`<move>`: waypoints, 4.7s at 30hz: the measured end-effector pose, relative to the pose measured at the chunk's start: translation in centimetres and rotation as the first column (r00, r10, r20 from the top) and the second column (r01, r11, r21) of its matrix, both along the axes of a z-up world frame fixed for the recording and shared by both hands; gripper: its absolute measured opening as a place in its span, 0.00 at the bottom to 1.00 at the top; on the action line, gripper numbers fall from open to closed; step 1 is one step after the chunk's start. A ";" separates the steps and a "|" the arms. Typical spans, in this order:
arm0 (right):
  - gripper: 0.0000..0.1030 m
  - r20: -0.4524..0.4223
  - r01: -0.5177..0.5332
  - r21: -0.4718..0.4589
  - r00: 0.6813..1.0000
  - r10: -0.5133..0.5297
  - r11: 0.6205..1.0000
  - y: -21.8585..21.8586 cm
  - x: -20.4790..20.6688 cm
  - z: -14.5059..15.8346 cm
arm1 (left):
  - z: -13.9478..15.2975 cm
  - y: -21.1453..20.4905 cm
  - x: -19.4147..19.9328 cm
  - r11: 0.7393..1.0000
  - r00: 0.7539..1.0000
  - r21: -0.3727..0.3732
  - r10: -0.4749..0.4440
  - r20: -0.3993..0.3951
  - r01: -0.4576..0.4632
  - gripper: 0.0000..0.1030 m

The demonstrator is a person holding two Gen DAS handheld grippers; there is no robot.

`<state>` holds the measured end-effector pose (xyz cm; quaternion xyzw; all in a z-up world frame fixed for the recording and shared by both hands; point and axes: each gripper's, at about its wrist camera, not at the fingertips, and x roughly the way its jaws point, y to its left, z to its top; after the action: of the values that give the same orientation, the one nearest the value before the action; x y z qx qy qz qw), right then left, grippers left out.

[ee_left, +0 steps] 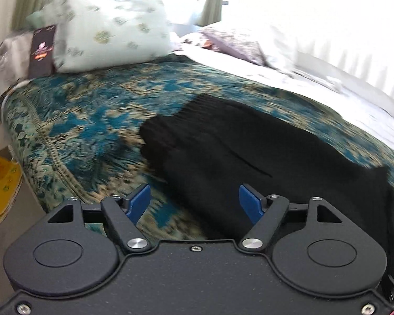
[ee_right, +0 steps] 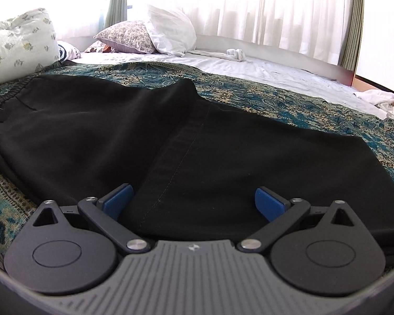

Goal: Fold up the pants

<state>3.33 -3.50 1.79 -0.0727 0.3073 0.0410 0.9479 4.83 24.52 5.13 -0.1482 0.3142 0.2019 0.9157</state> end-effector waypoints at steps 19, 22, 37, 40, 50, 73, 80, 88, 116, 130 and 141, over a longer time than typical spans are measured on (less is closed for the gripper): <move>1.00 -0.038 -0.010 0.070 0.999 0.013 0.998 -1.1 0.3 1.2 | 0.3 3.3 3.6 0.989 0.987 -0.141 0.060 0.148 -0.039 0.11; 1.00 -0.043 -0.009 0.126 0.999 0.015 0.992 -2.4 -0.1 2.5 | 3.2 0.1 3.2 0.995 0.973 -0.060 -0.061 0.223 0.076 0.11; 1.00 0.016 0.383 0.276 0.915 -0.403 0.881 -20.6 -5.3 8.5 | 6.2 -29.7 2.5 0.660 0.637 0.122 -0.749 0.182 0.741 0.12; 1.00 -0.004 0.439 0.307 0.888 -0.461 0.844 -23.7 -6.7 8.1 | 2.7 -34.5 2.3 0.573 0.572 0.085 -0.819 0.041 0.815 0.14; 0.90 -0.066 0.384 0.401 0.918 -0.392 0.832 -23.4 -6.6 6.1 | 3.0 -31.7 -3.2 0.537 0.537 0.065 -0.844 0.018 0.841 0.49; 0.95 -0.054 0.352 0.200 0.936 -0.348 0.915 -12.1 -0.6 1.5 | 2.0 -17.3 -3.2 0.848 0.860 0.150 -0.509 -0.039 0.509 0.47; 0.41 0.035 0.333 0.207 0.937 -0.348 0.920 -11.6 -1.8 2.7 | 1.8 -18.5 -3.1 0.834 0.844 0.135 -0.536 -0.036 0.535 0.47; 0.16 0.188 0.405 0.130 0.886 -0.424 0.905 -14.3 -4.0 4.9 | 2.4 -20.2 -3.4 0.798 0.808 0.151 -0.589 -0.011 0.583 0.47; 0.79 0.027 0.349 0.254 0.930 -0.367 0.902 -13.0 -2.1 3.7 | 0.2 -19.1 -2.2 0.827 0.839 0.143 -0.538 -0.077 0.543 0.49; 0.85 0.160 0.399 0.113 0.897 -0.413 0.910 -13.9 -3.8 5.2 | 0.0 -19.0 -2.1 0.826 0.839 0.146 -0.539 -0.076 0.544 0.49; 0.91 -0.055 0.324 0.222 0.946 -0.320 0.920 -15.4 -1.4 3.3 | 0.0 -19.0 -2.1 0.829 0.843 0.153 -0.531 -0.083 0.537 0.49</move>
<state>1.93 -18.88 5.08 0.0885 0.3165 -0.0799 0.9411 2.76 5.49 5.12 0.0279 0.3415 -0.0330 0.9389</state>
